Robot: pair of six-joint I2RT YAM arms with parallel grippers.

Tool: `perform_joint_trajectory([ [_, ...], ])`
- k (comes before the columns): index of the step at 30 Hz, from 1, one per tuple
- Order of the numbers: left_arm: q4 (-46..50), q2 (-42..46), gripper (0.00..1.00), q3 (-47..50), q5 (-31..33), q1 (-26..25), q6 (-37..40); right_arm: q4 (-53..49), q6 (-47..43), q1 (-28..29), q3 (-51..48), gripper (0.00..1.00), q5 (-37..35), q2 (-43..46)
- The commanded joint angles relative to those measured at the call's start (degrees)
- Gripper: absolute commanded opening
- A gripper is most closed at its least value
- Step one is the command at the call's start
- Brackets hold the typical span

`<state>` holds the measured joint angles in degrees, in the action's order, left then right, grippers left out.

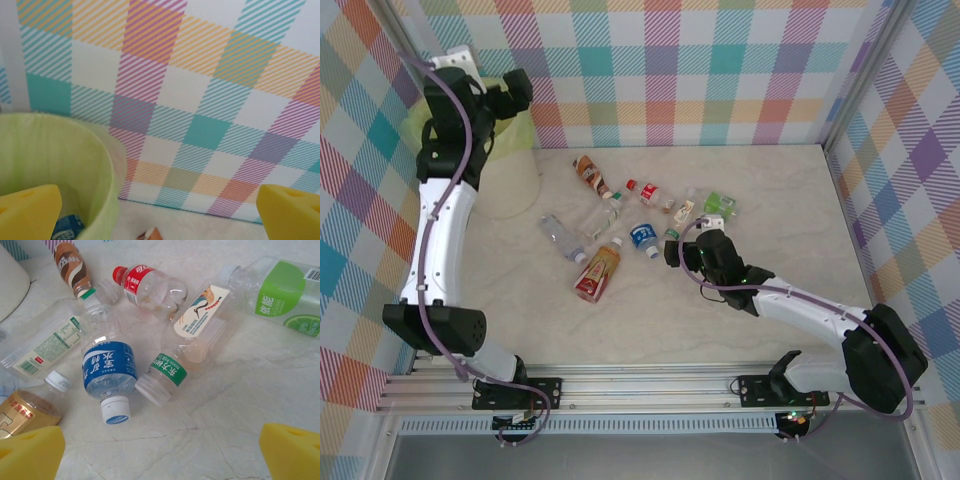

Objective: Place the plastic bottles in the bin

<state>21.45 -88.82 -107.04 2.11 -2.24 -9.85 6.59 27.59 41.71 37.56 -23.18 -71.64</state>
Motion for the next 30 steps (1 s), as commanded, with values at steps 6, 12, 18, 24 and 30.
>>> perform_joint_trajectory([
  [6, -9.38, 13.54, 1.0, 25.19, -4.65, -3.36, -16.59, 3.2, 3.1, 0.32, -1.26, 1.0, -3.08, -0.39],
  [12, -10.38, 20.01, 1.0, 36.82, -15.28, -5.98, -24.0, 3.59, 2.85, 0.21, -0.17, 1.0, -3.58, -1.17],
  [18, -2.65, 25.8, 1.0, 44.31, -18.67, -6.46, -25.78, 3.3, 4.04, 0.19, -0.49, 1.0, -3.75, -0.71],
  [24, -0.85, 28.52, 1.0, 54.1, -23.25, -7.56, -30.24, 2.85, 3.28, 0.21, -0.65, 0.99, -3.93, -0.26],
  [30, -2.28, 32.33, 1.0, 65.25, -18.88, -10.58, -30.24, 2.98, 2.73, 0.21, -0.54, 1.0, -3.89, -0.6],
])
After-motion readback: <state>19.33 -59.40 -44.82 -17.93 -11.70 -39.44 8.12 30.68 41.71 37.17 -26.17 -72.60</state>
